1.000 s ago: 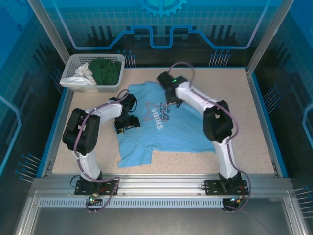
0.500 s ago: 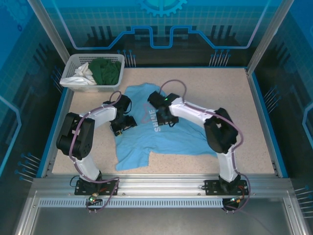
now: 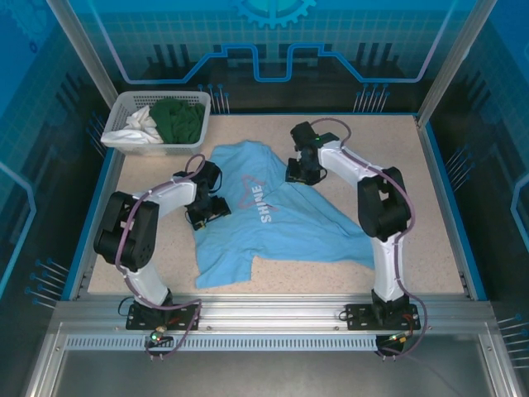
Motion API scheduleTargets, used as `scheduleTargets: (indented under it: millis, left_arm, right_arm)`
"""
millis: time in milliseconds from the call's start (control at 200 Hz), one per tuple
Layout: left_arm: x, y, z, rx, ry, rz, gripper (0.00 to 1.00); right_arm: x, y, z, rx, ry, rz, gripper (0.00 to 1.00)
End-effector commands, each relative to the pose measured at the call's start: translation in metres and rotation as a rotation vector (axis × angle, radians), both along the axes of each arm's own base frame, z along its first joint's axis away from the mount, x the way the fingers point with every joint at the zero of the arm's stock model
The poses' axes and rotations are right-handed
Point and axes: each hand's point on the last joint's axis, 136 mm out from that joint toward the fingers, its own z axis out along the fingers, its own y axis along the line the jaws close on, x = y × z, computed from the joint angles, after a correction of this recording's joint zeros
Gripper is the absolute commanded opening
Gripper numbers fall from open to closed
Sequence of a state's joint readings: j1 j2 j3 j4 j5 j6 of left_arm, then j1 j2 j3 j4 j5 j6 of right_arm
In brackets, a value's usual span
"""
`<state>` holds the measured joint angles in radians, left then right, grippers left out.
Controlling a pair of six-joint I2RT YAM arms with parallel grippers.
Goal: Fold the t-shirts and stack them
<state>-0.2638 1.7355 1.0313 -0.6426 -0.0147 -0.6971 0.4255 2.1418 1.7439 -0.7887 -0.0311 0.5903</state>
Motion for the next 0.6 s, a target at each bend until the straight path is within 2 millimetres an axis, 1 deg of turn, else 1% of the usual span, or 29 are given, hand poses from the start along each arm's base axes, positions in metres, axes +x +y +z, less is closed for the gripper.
scheduleTargets:
  millis: [0,110,210,310,435,445,460,595]
  left_arm:
    - [-0.017,0.008,0.007,0.040,0.023,-0.053,0.75]
    - [-0.018,0.008,0.013,0.047,0.018,-0.077,0.75]
    - [-0.018,0.008,0.016,0.052,0.012,-0.091,0.75]
    - [-0.018,0.009,0.019,0.057,0.009,-0.100,0.76]
    - [-0.019,0.009,0.018,0.060,0.015,-0.105,0.76]
    - [-0.019,0.009,0.017,0.059,0.017,-0.106,0.76]
    - [-0.019,0.009,0.018,0.060,0.015,-0.107,0.76]
    - [-0.019,0.009,0.016,0.062,0.019,-0.110,0.76]
  right_arm:
    - [0.014,0.012,0.005,0.006,-0.024,0.063,0.34]
    - [0.022,0.009,-0.009,-0.042,0.000,0.049,0.34]
    - [0.024,0.016,-0.016,-0.036,0.003,0.066,0.33]
    - [0.022,0.023,-0.020,-0.055,0.006,0.096,0.33]
    - [0.019,0.026,-0.021,-0.051,0.011,0.103,0.33]
    - [0.017,0.025,-0.033,-0.062,0.034,0.103,0.33]
    - [0.017,0.025,-0.035,-0.064,0.038,0.104,0.33]
    - [0.014,0.025,-0.041,-0.075,0.053,0.113,0.32]
